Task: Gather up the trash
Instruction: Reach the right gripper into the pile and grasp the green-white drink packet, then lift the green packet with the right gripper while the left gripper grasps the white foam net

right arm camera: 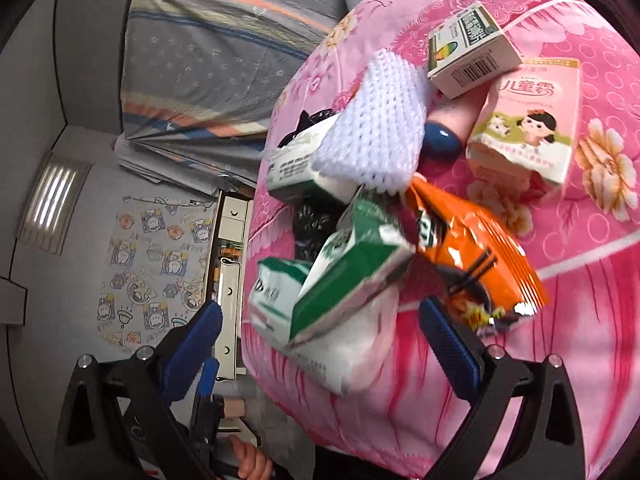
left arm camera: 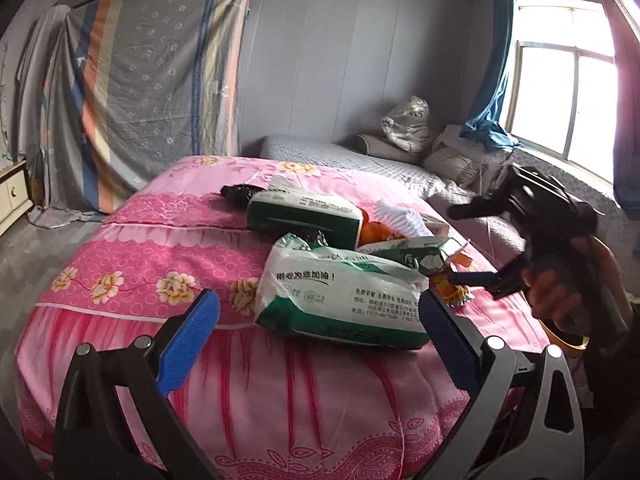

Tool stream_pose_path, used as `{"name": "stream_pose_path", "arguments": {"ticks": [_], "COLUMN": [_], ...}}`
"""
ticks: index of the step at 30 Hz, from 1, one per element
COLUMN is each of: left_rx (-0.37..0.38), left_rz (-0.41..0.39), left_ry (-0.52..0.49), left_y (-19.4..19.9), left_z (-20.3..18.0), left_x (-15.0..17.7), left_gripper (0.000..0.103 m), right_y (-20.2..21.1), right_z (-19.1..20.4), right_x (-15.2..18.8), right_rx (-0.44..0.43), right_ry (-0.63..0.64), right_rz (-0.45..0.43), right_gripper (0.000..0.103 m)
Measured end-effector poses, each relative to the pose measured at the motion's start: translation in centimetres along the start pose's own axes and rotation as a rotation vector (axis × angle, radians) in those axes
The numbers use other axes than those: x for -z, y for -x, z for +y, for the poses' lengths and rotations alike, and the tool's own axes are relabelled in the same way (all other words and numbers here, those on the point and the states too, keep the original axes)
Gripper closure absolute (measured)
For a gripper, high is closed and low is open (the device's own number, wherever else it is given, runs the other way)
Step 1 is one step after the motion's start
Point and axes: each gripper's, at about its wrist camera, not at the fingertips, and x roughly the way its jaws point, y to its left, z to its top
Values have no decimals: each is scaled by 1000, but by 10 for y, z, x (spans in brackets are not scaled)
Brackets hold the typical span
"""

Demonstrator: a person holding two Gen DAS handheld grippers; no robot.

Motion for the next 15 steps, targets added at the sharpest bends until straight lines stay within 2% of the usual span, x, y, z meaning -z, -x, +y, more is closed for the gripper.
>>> {"name": "stream_pose_path", "arguments": {"ticks": [5,11,12,15], "left_rx": [25,27,29,35], "left_rz": [31,57,56,54], "left_ry": [0,18,19,16], "left_y": [-11,-22,-22,-23], "left_z": [3,11,10,8], "left_x": [5,2,1,-2], "left_gripper": [8,8,8,8], "right_y": [-16,-32,-33,-30], "right_z": [-2,-1,-1,-5], "right_x": [-11,-23,-24,-23], "right_rx": [64,77,76,57], "right_ry": [-2,31,35,34], "right_rz": [14,39,48,58], "right_gripper": [9,43,52,61]}}
